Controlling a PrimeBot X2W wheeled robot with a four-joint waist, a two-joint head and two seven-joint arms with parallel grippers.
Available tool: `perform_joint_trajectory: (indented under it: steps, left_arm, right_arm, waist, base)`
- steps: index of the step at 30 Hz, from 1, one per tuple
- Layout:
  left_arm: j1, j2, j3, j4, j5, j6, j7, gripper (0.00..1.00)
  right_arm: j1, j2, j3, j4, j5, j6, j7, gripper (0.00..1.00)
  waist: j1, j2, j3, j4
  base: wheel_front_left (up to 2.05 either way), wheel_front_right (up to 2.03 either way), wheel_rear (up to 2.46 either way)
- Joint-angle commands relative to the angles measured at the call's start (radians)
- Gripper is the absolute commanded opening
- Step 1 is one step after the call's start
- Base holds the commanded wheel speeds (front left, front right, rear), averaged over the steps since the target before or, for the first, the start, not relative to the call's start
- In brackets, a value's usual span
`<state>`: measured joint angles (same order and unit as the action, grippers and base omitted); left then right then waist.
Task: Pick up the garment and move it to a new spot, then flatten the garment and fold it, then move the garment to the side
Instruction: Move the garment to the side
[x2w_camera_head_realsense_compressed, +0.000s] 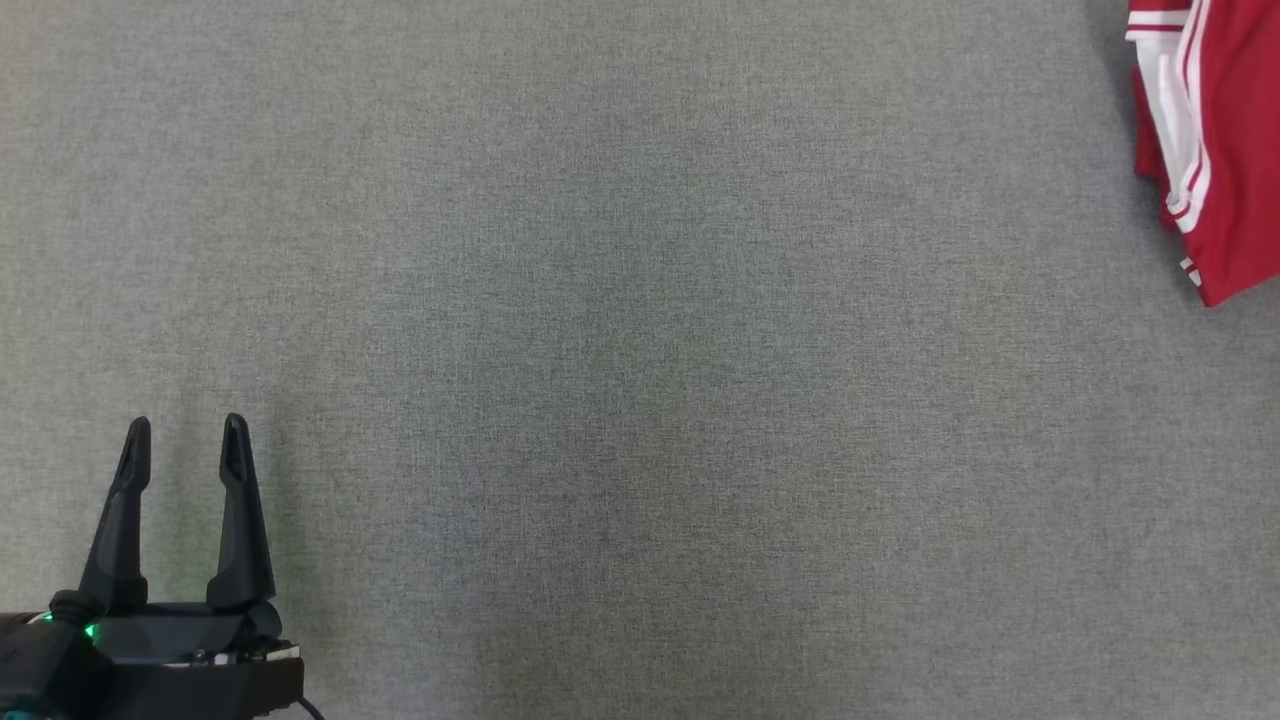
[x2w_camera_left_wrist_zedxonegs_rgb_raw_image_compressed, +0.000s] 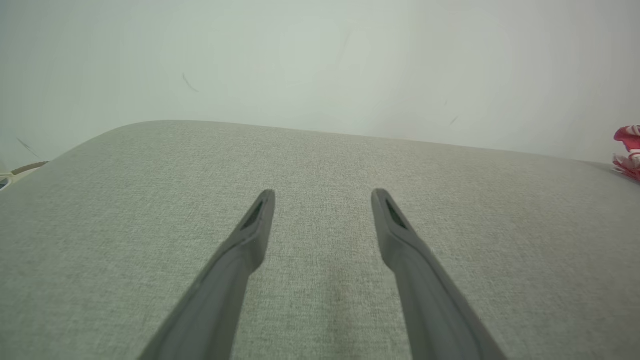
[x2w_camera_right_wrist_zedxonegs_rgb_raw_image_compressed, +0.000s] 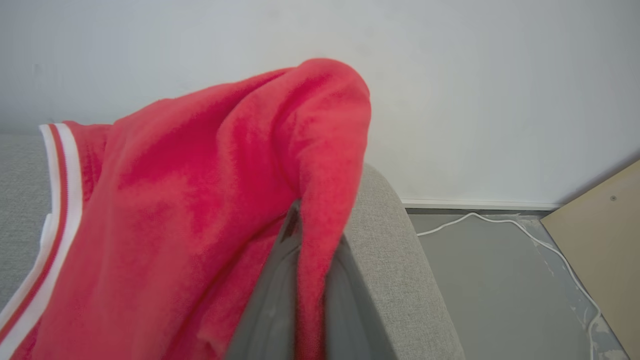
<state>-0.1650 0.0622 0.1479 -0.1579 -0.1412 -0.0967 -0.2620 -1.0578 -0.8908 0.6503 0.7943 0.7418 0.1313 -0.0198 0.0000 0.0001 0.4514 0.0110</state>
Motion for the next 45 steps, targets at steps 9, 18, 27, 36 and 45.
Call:
perform_joint_trajectory:
  steps: [9, 18, 27, 36, 45]
  left_arm:
    - [-0.012, 0.004, 0.008, 0.016, 0.001, -0.006, -0.004, 1.0]
    - [0.005, -0.004, 0.008, 0.048, -0.017, 0.001, -0.004, 1.0]
    - [0.05, -0.009, 0.0, 0.101, -0.035, 0.011, -0.004, 1.0]
    - [0.081, -0.01, -0.012, 0.132, -0.043, 0.018, -0.004, 1.0]
    - [0.094, -0.011, -0.033, 0.162, -0.041, 0.015, -0.004, 1.0]
  right_arm:
    - [-0.055, 0.004, -0.003, 0.111, -0.086, -0.001, -0.052, 1.0]
    - [-0.063, 0.082, -0.019, 0.098, -0.084, -0.001, -0.188, 1.0]
    - [0.062, 0.198, -0.065, -0.025, -0.019, -0.001, -0.241, 1.0]
    - [0.274, 0.321, -0.206, -0.164, -0.092, -0.001, -0.246, 1.0]
    - [0.528, 0.464, -0.334, -0.322, -0.228, -0.001, -0.246, 1.0]
  waist:
    - [0.0, -0.0001, 0.0, 0.01]
    - [0.0, -0.0001, -0.066, 0.006]
    - [0.0, -0.0001, -0.185, -0.004]
    - [0.0, -0.0001, -0.277, -0.002]
    - [0.0, -0.0001, -0.344, 0.016]
  base:
    - [0.0, 0.0, 0.0]
    - [0.0, 0.0, 0.0]
    - [0.0, 0.0, 0.0]
    - [0.0, 0.0, 0.0]
    - [0.0, 0.0, 0.0]
